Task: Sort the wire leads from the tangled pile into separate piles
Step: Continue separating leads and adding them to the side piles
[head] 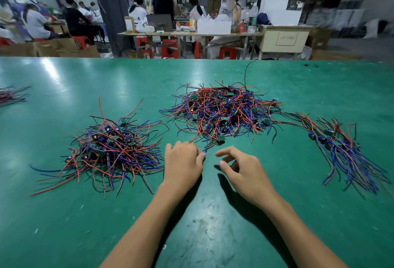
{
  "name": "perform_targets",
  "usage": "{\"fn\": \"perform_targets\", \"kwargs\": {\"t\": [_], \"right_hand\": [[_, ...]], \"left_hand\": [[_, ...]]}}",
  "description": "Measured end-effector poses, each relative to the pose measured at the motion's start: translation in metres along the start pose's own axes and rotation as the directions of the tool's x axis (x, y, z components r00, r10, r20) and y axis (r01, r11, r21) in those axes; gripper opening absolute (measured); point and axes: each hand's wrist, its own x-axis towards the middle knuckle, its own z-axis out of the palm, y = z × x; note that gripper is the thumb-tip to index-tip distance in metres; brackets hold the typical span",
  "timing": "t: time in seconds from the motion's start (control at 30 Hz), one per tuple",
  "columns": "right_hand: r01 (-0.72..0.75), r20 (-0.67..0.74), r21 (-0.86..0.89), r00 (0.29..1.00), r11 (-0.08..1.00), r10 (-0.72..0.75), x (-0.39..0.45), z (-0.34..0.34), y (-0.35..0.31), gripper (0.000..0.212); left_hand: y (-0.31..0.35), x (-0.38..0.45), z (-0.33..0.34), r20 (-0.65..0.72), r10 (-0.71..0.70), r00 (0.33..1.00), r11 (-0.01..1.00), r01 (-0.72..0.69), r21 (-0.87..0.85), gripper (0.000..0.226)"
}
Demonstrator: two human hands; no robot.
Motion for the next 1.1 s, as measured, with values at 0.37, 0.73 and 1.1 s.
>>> {"fn": "perform_targets", "kwargs": {"t": [0.37, 0.73, 1.1], "right_hand": [[-0.303, 0.115, 0.687, 0.943, 0.660, 0.313, 0.011, -0.012, -0.011, 0.041], [-0.145, 0.085, 0.693, 0.989, 0.707, 0.120, 0.007, -0.021, -0.014, 0.019], [0.067, 0.087, 0.284, 0.992, 0.957, -0.095, -0.001, -0.015, -0.014, 0.019]], "left_hand": [[0.042, -0.022, -0.021, 0.243, 0.374, 0.895, 0.369, 0.097, -0.924, 0.019], [0.014, -0.005, -0.024, -0.098, -0.351, 0.931, 0.743, 0.213, -0.634, 0.032], [0.016, -0.010, -0.047, 0.342, 0.030, 0.939, 0.381, 0.305, -0.872, 0.029]]}}
